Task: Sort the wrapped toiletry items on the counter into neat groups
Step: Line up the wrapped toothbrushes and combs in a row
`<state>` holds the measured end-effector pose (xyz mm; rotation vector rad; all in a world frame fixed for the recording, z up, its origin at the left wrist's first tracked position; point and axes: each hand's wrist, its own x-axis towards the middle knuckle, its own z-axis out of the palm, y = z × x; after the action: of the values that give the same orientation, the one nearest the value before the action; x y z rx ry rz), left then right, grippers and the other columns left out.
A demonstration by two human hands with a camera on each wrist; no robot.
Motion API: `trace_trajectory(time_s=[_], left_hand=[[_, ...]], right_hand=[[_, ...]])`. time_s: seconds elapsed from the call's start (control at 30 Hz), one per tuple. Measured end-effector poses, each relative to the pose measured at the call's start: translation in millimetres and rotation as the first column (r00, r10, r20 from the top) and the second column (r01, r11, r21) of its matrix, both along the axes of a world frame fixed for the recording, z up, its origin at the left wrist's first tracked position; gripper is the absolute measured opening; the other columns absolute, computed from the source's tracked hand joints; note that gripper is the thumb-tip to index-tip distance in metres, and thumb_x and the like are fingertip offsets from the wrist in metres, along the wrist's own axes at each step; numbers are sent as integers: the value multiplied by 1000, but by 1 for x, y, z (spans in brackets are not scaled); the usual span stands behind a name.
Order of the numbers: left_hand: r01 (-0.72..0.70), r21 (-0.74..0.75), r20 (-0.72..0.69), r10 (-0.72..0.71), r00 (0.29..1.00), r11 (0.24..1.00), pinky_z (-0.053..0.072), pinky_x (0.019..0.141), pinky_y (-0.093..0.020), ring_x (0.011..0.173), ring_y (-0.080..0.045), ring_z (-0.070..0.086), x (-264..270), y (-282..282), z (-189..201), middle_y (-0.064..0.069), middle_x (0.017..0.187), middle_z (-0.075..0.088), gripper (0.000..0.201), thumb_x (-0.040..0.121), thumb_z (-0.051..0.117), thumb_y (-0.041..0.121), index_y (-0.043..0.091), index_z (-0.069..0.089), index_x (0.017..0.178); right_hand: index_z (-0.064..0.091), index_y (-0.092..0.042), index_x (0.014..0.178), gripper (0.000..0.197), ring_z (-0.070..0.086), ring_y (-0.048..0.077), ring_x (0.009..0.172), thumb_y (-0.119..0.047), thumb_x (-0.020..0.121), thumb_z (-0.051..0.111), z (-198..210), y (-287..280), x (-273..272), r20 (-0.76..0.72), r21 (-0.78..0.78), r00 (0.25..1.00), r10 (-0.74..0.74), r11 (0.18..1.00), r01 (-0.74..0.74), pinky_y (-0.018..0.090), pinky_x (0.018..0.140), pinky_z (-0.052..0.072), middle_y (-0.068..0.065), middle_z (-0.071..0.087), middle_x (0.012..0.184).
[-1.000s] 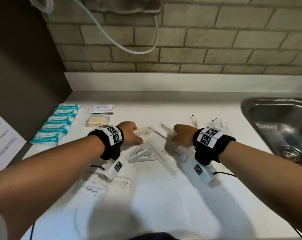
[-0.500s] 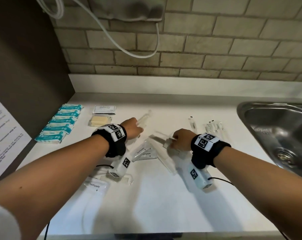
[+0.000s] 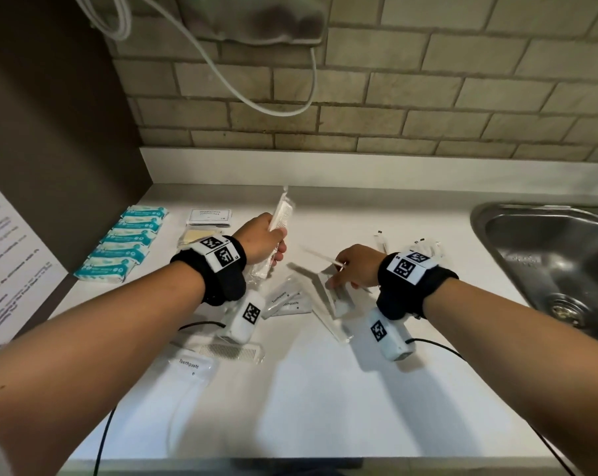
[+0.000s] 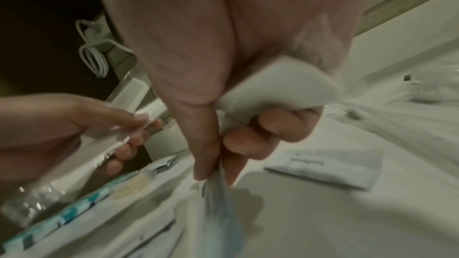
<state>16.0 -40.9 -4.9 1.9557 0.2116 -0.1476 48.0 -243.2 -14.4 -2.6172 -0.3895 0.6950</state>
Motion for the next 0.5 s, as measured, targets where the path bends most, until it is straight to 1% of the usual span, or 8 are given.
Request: trace_trajectory(time_s=[0.07,0.13,0.17,0.27,0.33,0.4,0.47,0.5], left_hand=[[7,18,-15,-7,1000,1000,48,57,-32,60,-20,53,-4,6,-3,-7,75,54,14,99,48,18,6,48,108],[24,102,-38,-20,999,995,51,60,-33,61,-19,53,-10,12,-8,-6,74,53,14,97,53,22,9,50,97],[33,165,-48,-25,999,986,52,61,-32,60,-19,53,-13,14,-10,-5,74,53,16,96,54,24,9,50,95],[46,263,-45,-35,998,964,46,52,-22,58,-14,50,-21,16,-14,-1,75,51,15,95,54,25,10,52,96],[58,274,-48,-47,998,960,42,49,-20,57,-12,49,-22,18,-15,-1,77,53,13,95,55,24,11,54,97],[64,281,-49,-52,997,958,42,50,-22,57,-13,49,-23,20,-14,-1,77,55,11,94,56,25,14,55,92],[56,288,-49,-44,998,956,42,51,-23,57,-14,49,-25,22,-13,0,75,56,12,93,58,27,20,54,84],[51,296,-46,-39,998,954,42,51,-23,57,-13,50,-25,23,-13,1,75,56,13,92,59,27,22,53,82]], right_hand=[[64,-9,89,17,56,22,73,-26,86,68,-5,2,-1,22,-117,999,31,993,-28,26,59,43,7,63,84],[67,-8,106,25,60,26,93,-24,87,66,-12,0,9,94,-197,996,9,980,9,31,76,50,8,65,102],[67,-9,107,27,63,25,94,-23,84,68,-16,-2,16,115,-238,993,-2,971,29,31,81,53,5,66,101],[64,-12,86,24,69,23,78,-27,69,74,-39,-9,47,156,-463,987,41,886,36,35,75,60,0,64,74],[50,-16,80,20,69,27,84,-25,77,67,-49,-9,56,115,-545,989,92,838,-15,37,80,59,1,53,67],[51,-21,89,22,68,27,87,-28,77,68,-43,-4,51,115,-589,984,134,807,-41,38,82,59,0,50,69],[60,-15,103,38,67,26,84,-33,71,71,-50,-2,59,102,-600,988,119,799,-34,38,81,58,-1,54,73],[62,-13,104,41,66,25,82,-35,70,72,-49,-1,59,95,-613,988,124,789,-40,38,82,58,-1,56,75]])
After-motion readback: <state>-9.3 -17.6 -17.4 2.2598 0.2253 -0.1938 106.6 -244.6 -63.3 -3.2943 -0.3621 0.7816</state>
